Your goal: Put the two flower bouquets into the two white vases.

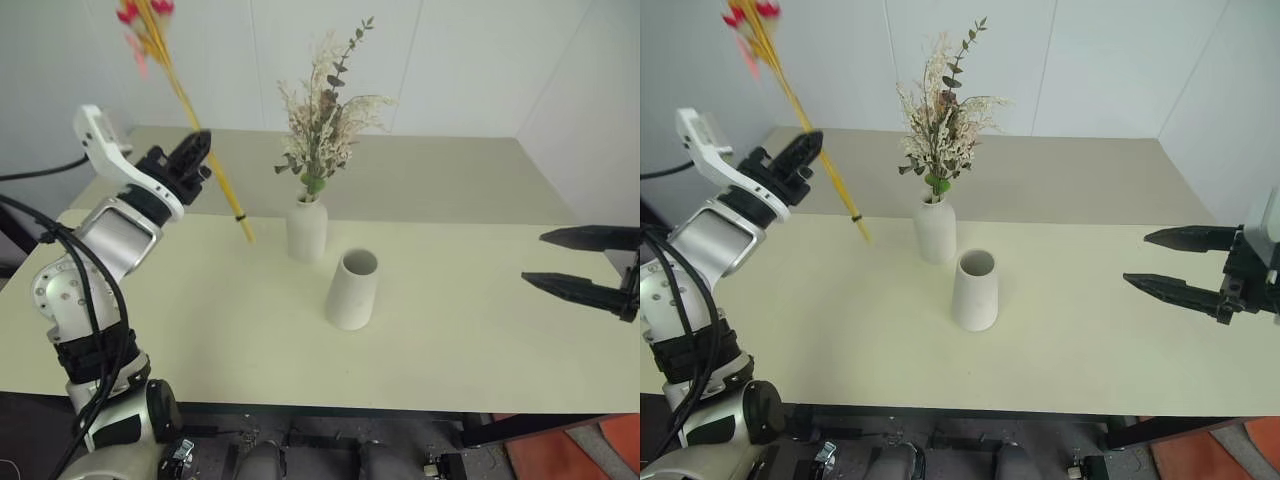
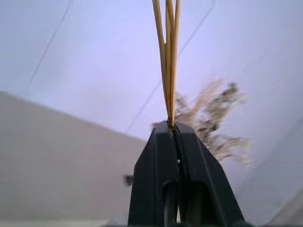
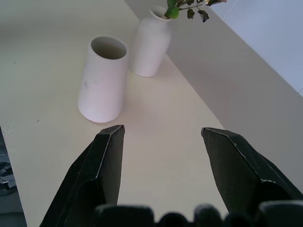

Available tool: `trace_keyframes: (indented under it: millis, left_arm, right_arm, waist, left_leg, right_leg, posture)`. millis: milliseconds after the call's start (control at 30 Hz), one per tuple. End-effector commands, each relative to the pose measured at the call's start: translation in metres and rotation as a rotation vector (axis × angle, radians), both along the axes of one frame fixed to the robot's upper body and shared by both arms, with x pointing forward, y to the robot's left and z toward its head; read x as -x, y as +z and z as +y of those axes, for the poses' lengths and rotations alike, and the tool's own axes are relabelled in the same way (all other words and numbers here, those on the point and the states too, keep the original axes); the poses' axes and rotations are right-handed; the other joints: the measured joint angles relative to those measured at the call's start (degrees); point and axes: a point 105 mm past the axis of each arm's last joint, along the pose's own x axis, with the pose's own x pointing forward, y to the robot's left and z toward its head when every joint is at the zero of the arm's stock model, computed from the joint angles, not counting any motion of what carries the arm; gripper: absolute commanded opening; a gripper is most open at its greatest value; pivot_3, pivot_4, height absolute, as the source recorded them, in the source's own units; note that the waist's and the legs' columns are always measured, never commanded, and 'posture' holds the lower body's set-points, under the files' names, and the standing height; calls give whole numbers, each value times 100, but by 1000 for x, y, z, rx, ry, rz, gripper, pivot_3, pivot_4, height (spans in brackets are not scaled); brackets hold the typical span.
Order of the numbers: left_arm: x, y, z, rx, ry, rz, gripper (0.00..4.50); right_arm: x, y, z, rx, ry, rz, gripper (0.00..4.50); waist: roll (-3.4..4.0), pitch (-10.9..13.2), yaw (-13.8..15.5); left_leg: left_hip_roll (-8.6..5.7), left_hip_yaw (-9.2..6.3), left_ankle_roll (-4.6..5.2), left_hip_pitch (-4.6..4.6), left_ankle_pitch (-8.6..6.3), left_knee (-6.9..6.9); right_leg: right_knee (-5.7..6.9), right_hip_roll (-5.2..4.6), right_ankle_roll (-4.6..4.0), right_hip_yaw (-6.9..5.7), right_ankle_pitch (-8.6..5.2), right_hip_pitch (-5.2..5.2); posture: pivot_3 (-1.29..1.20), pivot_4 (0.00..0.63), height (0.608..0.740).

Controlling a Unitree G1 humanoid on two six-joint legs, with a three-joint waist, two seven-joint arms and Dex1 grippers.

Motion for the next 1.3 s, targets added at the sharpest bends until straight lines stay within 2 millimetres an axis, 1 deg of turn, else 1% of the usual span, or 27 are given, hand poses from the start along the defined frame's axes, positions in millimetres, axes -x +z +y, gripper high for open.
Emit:
trace_keyframes:
  millis: [33, 167, 267, 400, 467, 567, 700, 833, 933, 1100, 1167, 1300]
  left_arm:
    - [11, 17, -37, -3, -248, -196, 42]
    - [2, 9, -74, -31, -415, -251, 42]
    - [-4, 1, -99, -58, -499, -259, 42]
    - [-2, -12, -121, -145, -578, -291, 42]
    - [2, -18, -128, -192, -618, -312, 42]
    - [6, -25, -133, -245, -649, -339, 42]
    - [4, -44, -141, -362, -624, -380, 42]
    - [1, -54, -145, -395, -621, -379, 42]
    - [4, -56, -145, -389, -642, -391, 677]
    - [15, -60, -139, -404, -690, -405, 2277]
    - [15, -69, -134, -444, -698, -378, 2979]
    - [13, -91, -118, -608, -663, -338, 4264]
  right_arm:
    - [6, 1, -3, 36, 0, -63, 3148]
    - [4, -6, -9, 25, -42, -66, 3148]
    - [6, -8, -11, 32, -68, -74, 3148]
    - [12, -6, -12, 39, -97, -87, 3148]
    - [15, -6, -14, 46, -112, -85, 3148]
    - [20, -7, -15, 49, -131, -81, 3148]
    - [21, -6, -13, 43, -133, -88, 3148]
    - [20, -5, -11, 38, -131, -91, 3148]
    - [18, -6, -11, 38, -134, -89, 3148]
    - [16, -6, -12, 43, -134, -84, 3148]
    - [15, -6, -13, 45, -133, -80, 3148]
    - [11, -7, -13, 45, -130, -74, 3148]
  waist:
    - [0, 0, 24]
    - [0, 0, 12]
    - [-1, 1, -10]
    - [-1, 1, -90]
    - [-1, 1, -115]
    - [-2, 1, -121]
    - [-2, 1, -119]
    - [-2, 2, -111]
    - [-2, 2, -113]
    - [-2, 1, -119]
    - [-1, 1, -123]
    - [-1, 1, -133]
  left_leg:
    - [-1, -1, 0, 5, 0, 0]
    - [-1, -1, 1, 21, 0, 0]
    - [-1, -3, 1, 22, -1, -1]
    - [-1, -4, 4, 19, -3, -2]
    - [0, -5, 5, 19, -3, -4]
    - [0, -5, 5, 21, -3, -4]
    - [0, -4, 5, 24, -3, -4]
    - [0, -5, 5, 23, -3, -4]
    - [1, -5, 6, 20, -4, -4]
    - [2, -4, 6, 23, -4, -5]
    - [2, -4, 6, 24, -4, -5]
    - [3, -3, 6, 27, -4, -6]
  right_leg:
    - [-6, -1, 2, 0, -1, 11]
    - [-20, -1, 10, -1, -2, 33]
    - [-20, 1, 13, -1, -4, 34]
    - [-20, 1, 16, 1, -6, 32]
    - [-21, 1, 18, 1, -8, 32]
    - [-21, 2, 27, 0, -14, 32]
    - [-19, 1, 48, 2, -26, 34]
    - [-21, 1, 50, 2, -28, 36]
    - [-24, 1, 51, 2, -28, 34]
    - [-22, 1, 52, 3, -28, 34]
    - [-21, 2, 52, 2, -29, 34]
    - [-21, 2, 52, 3, -29, 34]
  posture:
    - [0, 150, 740]
    - [0, 150, 740]
    - [0, 150, 740]
    - [0, 150, 740]
    - [0, 150, 740]
    - [0, 150, 740]
    - [0, 150, 740]
    - [0, 150, 740]
    - [0, 150, 740]
    - [0, 150, 740]
    - [0, 150, 740]
    - [0, 150, 740]
